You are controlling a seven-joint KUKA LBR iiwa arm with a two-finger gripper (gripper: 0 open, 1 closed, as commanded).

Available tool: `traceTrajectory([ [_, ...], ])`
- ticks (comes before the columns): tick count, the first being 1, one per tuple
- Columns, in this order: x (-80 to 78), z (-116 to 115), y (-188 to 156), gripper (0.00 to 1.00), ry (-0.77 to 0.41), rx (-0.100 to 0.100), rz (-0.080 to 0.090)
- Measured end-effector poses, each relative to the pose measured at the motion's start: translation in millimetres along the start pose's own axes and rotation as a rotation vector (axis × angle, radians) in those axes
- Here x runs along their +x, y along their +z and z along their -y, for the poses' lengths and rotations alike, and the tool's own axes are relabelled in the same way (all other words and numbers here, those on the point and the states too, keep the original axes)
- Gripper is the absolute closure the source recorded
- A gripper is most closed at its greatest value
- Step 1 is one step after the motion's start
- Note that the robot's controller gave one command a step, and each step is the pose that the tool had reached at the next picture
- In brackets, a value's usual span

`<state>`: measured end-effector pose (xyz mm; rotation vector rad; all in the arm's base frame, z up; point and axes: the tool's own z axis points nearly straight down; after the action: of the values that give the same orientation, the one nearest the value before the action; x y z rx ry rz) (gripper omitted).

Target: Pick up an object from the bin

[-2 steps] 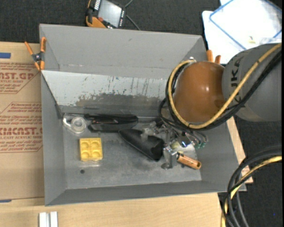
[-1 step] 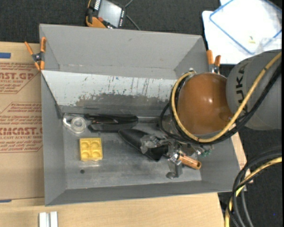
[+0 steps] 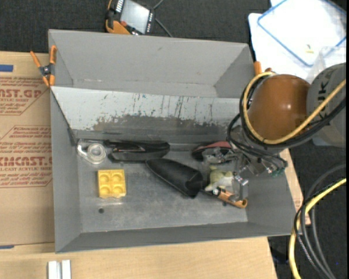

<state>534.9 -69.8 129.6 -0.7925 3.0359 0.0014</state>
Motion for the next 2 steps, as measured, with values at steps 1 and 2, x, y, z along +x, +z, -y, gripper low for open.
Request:
traceTrajectory([
  [1,11.2,-40.1,-7.1,0.0,-0.243,-0.006,-0.002],
  [2,-6.6,-27.9,45.6,0.0,-0.022,0.001,0.001],
])
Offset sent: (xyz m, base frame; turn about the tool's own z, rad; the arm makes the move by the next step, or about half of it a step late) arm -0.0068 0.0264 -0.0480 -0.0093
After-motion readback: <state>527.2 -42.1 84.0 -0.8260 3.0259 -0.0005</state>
